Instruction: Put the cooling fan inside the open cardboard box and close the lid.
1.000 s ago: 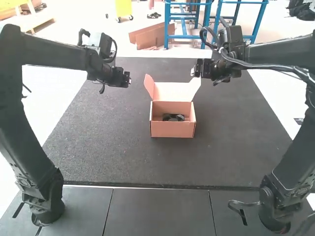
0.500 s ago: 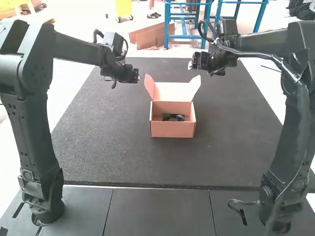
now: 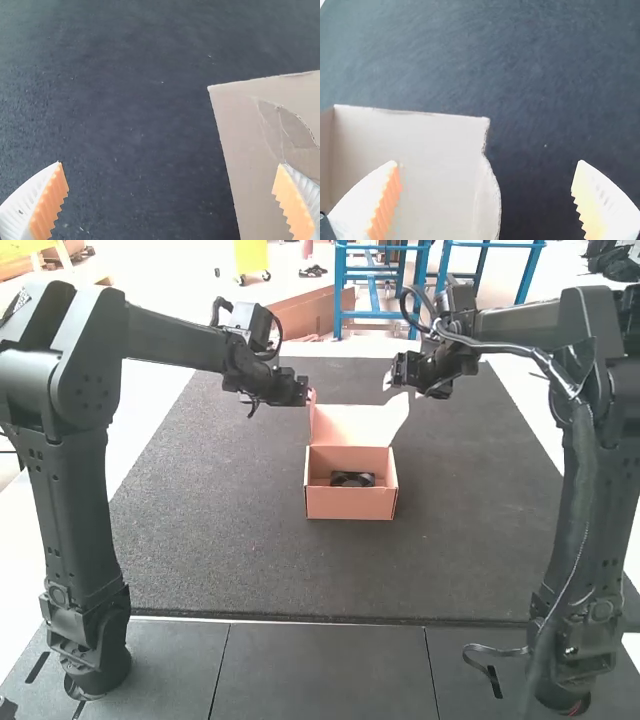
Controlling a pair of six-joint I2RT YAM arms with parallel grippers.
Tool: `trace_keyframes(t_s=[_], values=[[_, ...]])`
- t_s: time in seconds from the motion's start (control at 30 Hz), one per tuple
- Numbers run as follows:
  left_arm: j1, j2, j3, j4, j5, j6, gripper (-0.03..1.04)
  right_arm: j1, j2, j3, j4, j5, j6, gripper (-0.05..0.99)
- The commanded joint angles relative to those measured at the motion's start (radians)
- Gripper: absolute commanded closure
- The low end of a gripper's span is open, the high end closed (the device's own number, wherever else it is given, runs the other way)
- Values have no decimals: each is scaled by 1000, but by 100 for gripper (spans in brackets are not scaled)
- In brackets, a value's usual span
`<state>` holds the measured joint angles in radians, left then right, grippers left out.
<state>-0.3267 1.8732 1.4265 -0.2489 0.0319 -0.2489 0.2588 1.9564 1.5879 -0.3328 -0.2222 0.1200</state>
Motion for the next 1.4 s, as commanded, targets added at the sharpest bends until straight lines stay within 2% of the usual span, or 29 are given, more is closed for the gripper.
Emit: trace_keyframes(t_s=[0.0, 0.13, 0.17, 0.33, 0.47, 0.57, 0.63, 0.77, 0.93, 1.27, 1.37], values=[[-5, -2, 35, 8, 26, -10, 4, -23, 7, 47, 1, -14, 9, 28], [-5, -3, 35, 8, 25, -9, 4, -23, 9, 49, 3, -16, 20, 58], [-6, -3, 35, 8, 26, -9, 4, -23, 10, 50, 3, -16, 26, 61], [-6, -3, 34, 5, 25, -9, 4, -23, 29, 66, -63, -17, 33, 61], [-5, -3, 32, 5, 25, -9, 4, -23, 30, 66, -77, -19, 30, 57], [-5, -3, 32, 5, 25, -9, 4, -23, 30, 69, -89, -20, 29, 58], [-5, -3, 31, 3, 25, -7, 4, -23, 30, 69, -92, -25, 30, 66], [-5, -3, 31, -3, 25, -6, 4, -20, 30, 69, -97, -31, 26, 72], [-6, -3, 29, -10, 25, -6, 4, -15, 29, 69, -100, -35, 23, 84], [-6, -3, 29, 11, 25, -4, 4, -3, 9, 69, -140, -26, 0, 92], [-8, -2, 29, 19, 25, -4, 4, 7, -10, 66, -180, -20, -34, 93]])
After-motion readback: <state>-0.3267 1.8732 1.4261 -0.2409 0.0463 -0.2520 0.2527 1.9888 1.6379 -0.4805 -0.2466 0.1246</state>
